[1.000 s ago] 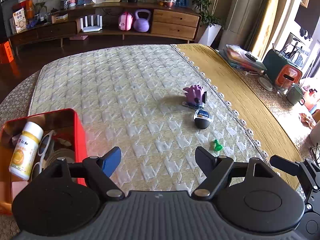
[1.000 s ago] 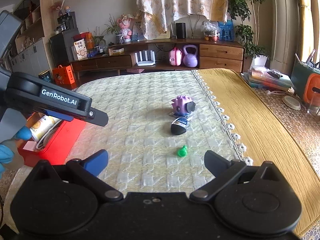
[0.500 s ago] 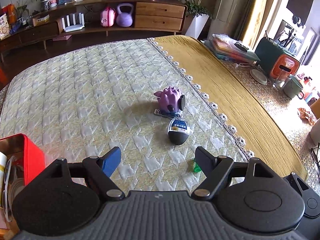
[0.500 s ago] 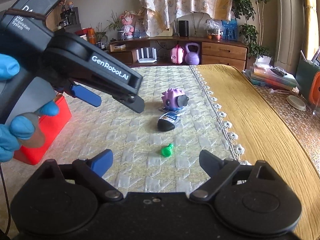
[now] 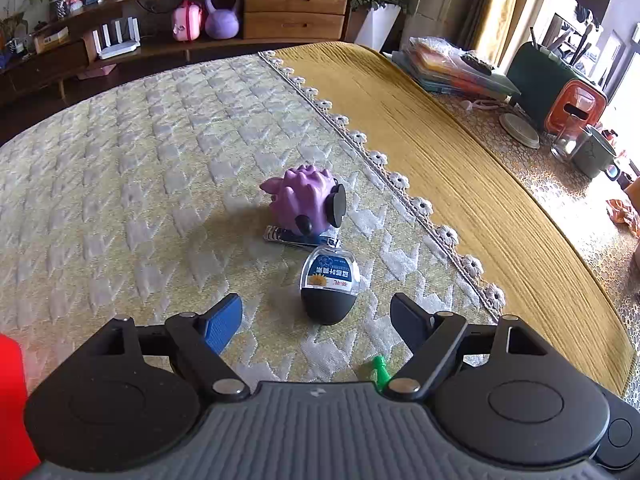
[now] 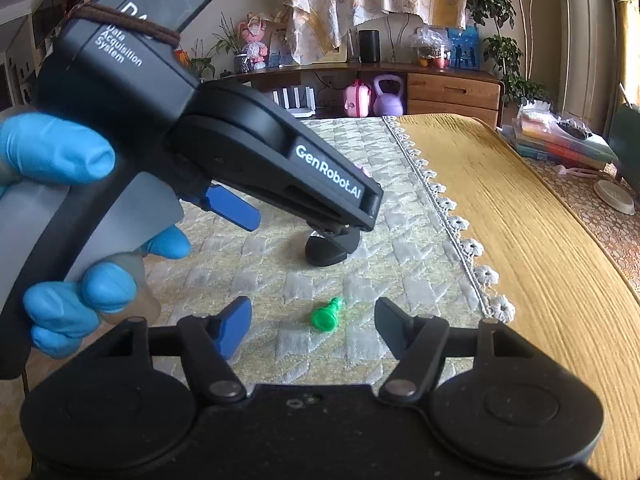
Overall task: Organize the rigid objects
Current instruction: 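Move both grippers toward the small dark bottle and green pawn piece, then grasp the small dark bottle with the left gripper while the right grasps the green piece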
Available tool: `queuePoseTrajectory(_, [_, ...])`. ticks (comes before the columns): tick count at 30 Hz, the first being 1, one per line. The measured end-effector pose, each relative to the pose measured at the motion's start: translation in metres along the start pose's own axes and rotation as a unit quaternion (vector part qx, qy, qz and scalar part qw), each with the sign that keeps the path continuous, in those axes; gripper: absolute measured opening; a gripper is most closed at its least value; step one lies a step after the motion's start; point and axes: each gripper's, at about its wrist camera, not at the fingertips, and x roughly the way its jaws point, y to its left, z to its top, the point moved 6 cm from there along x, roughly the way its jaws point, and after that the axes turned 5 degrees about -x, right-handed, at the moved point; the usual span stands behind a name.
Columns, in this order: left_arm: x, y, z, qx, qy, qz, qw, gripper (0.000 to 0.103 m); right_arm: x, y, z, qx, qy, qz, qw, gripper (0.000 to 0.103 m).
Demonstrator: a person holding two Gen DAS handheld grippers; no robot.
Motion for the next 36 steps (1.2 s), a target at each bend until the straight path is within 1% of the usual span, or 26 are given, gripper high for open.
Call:
queuePoseTrajectory(4, [0.014, 0.001, 0.004, -0.007, 0.012, -0.01, 0.9999, 0.081, 0.008, -0.005, -0.001, 0.001, 0.004, 0.005, 1.0, 0.061])
queuePoseTrajectory(5, [0.017, 0.001, 0.005, -0.007, 0.014, -0.011, 0.9998, 0.081, 0.01, -0.005, -0.001, 0.002, 0.005, 0.006, 1.0, 0.061])
queuePoseTrajectory(8, [0.026, 0.001, 0.005, -0.007, 0.02, -0.01, 0.9997, 0.081, 0.016, -0.006, -0.002, 0.003, 0.01, 0.009, 1.0, 0.056])
queuePoseTrajectory(10, [0.029, 0.002, 0.004, -0.007, 0.022, -0.008, 0.9997, 0.081, 0.018, -0.005, -0.003, -0.001, 0.011, 0.011, 1.0, 0.049])
queuePoseTrajectory(14, [0.032, 0.0, 0.003, 0.01, 0.014, -0.001, 0.9998, 0.08, 0.02, 0.0, -0.007, -0.013, 0.012, 0.008, 1.0, 0.048])
queuePoseTrajectory(17, [0.033, -0.003, 0.003, 0.024, 0.007, 0.008, 0.9997, 0.077, 0.02, 0.001, -0.008, -0.02, 0.011, 0.001, 1.0, 0.044])
queuePoseTrajectory(18, [0.033, -0.003, 0.003, 0.027, 0.005, 0.011, 0.9996, 0.077, 0.02, 0.002, -0.008, -0.021, 0.01, -0.002, 1.0, 0.041])
queuePoseTrajectory(19, [0.033, -0.004, 0.003, 0.029, 0.003, 0.014, 0.9995, 0.073, 0.019, 0.002, -0.009, -0.023, 0.01, -0.007, 1.0, 0.037])
queuePoseTrajectory(23, [0.033, -0.005, 0.003, 0.042, -0.005, 0.028, 0.9987, 0.058, 0.017, 0.004, -0.011, -0.032, 0.006, -0.018, 0.999, 0.032])
queuePoseTrajectory(24, [0.033, -0.006, 0.003, 0.045, -0.007, 0.029, 0.9985, 0.054, 0.017, 0.004, -0.011, -0.036, 0.005, -0.022, 0.999, 0.029])
queuePoseTrajectory(26, [0.031, -0.007, 0.003, 0.05, -0.01, 0.031, 0.9982, 0.041, 0.017, 0.005, -0.011, -0.038, 0.004, -0.024, 0.999, 0.024])
queuePoseTrajectory(27, [0.031, -0.007, 0.003, 0.053, -0.01, 0.031, 0.9981, 0.039, 0.016, 0.004, -0.011, -0.037, 0.004, -0.024, 0.999, 0.02])
queuePoseTrajectory(29, [0.03, -0.006, 0.003, 0.052, -0.01, 0.035, 0.998, 0.038, 0.017, 0.002, -0.01, -0.035, 0.004, -0.028, 0.999, 0.015])
queuePoseTrajectory(36, [0.021, 0.004, -0.002, 0.029, 0.001, 0.037, 0.9989, 0.038, 0.013, -0.006, -0.009, -0.009, 0.008, -0.026, 1.0, 0.015])
